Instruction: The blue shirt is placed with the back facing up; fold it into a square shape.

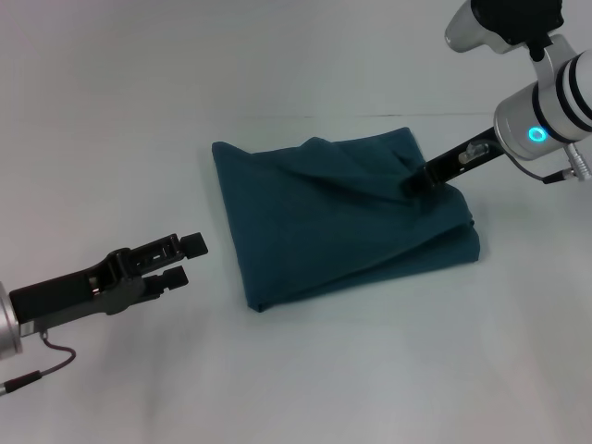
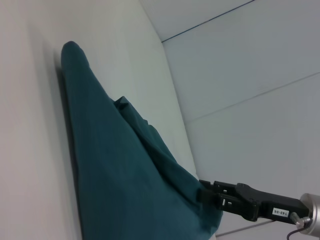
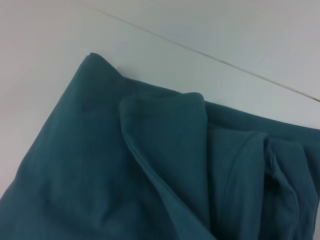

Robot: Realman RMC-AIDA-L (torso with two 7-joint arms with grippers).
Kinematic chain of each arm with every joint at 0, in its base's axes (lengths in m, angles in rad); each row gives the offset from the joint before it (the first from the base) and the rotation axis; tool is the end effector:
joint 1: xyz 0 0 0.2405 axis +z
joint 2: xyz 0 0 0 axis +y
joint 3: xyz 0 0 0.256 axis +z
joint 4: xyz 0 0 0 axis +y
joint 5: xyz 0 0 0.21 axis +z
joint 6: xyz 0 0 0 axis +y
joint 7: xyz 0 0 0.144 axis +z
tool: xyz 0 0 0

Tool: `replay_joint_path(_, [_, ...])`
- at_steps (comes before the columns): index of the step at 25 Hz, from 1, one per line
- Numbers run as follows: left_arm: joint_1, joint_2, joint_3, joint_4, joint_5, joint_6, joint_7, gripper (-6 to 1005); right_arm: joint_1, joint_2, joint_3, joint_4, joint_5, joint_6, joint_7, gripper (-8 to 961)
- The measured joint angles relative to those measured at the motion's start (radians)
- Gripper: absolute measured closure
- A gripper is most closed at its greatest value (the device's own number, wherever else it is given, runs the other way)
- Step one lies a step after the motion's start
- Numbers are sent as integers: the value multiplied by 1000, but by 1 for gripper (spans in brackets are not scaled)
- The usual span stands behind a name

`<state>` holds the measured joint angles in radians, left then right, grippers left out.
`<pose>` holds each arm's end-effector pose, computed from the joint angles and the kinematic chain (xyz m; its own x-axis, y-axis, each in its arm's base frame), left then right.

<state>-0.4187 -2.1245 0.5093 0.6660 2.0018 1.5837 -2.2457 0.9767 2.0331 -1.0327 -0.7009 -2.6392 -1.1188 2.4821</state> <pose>-0.2959 0.3001 0.0064 -0.0545 0.8452 0.5316 0.9073 -0.1805 0.3799 0.1775 0.4567 -0.0064 0.6919 -0.7191 -0.0644 -0.6409 -0.5707 -0.5134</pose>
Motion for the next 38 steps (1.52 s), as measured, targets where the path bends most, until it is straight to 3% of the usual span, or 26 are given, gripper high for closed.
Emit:
replay_joint_path(9, [0,0,-1,-11,-1,-14,0,49,-2,-1,0,1,5,-9,3,645])
replay_joint_path(13, [-1,0,0,-17,-1,-19,0,50,-5,-1,-1,1,6,-11,10,887])
replay_joint_path(21, [-6,0,-1,-20,-2,-21,-1,49,-17,-1,30,-12,7,-33,75,936])
replay_joint_path(29, [-12,0,-5,-21,-2,-39,-2,50,-115,11,44,-128,7,-51,185,932])
replay_joint_path(38, [-23,0,-5,-24,-3,-48,-2,50,-162,15,87,-119,18,-47,199,920])
